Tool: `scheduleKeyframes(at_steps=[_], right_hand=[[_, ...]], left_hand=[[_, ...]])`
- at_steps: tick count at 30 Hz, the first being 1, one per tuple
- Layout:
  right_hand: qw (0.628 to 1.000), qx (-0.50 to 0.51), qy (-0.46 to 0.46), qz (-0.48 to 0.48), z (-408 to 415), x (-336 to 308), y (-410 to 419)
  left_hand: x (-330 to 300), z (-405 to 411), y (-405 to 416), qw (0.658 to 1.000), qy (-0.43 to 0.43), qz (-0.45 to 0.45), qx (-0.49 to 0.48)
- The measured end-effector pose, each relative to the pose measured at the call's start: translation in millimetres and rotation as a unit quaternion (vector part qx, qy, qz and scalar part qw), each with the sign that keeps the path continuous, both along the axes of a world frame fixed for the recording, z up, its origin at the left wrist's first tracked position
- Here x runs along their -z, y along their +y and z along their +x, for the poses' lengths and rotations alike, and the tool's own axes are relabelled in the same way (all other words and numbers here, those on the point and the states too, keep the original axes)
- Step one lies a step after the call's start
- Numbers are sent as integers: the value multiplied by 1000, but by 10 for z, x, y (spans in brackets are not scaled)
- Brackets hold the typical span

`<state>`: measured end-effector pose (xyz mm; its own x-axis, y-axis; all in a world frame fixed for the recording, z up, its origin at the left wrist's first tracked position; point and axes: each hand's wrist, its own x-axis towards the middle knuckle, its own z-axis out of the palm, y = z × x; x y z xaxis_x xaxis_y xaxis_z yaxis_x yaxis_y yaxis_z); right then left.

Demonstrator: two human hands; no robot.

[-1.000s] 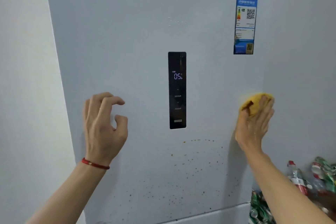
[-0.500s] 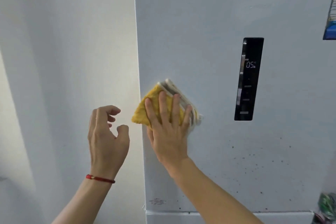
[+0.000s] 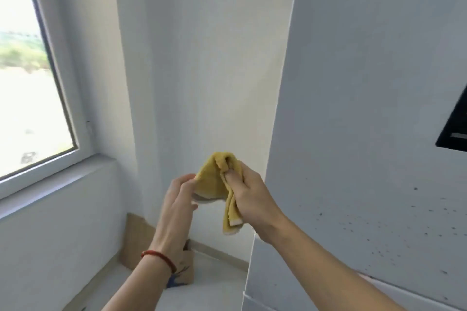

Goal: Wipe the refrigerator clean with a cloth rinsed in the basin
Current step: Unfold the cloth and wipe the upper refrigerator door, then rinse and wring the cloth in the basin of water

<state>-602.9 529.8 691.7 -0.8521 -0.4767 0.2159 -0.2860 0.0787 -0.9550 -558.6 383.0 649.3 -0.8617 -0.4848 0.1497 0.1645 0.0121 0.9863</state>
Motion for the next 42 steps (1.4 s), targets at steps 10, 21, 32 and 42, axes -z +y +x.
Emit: scheduleKeyframes(at_steps=[10, 21, 32, 42], right_hand=[[774, -257, -571, -91, 1206, 1231, -1213], [744, -356, -548, 141, 3596, 1865, -2453], [787, -346, -408, 306, 5025, 3029, -3474], [740, -531, -34, 412, 4677, 4668, -4694]], left_hand=[[928, 2387, -585, 962, -141, 110, -204], [1772, 5092, -1143, 803, -190, 295, -481], [3050, 6699, -2130, 726, -228, 462, -456], [4351, 6710, -3053, 634, -292, 476, -536]])
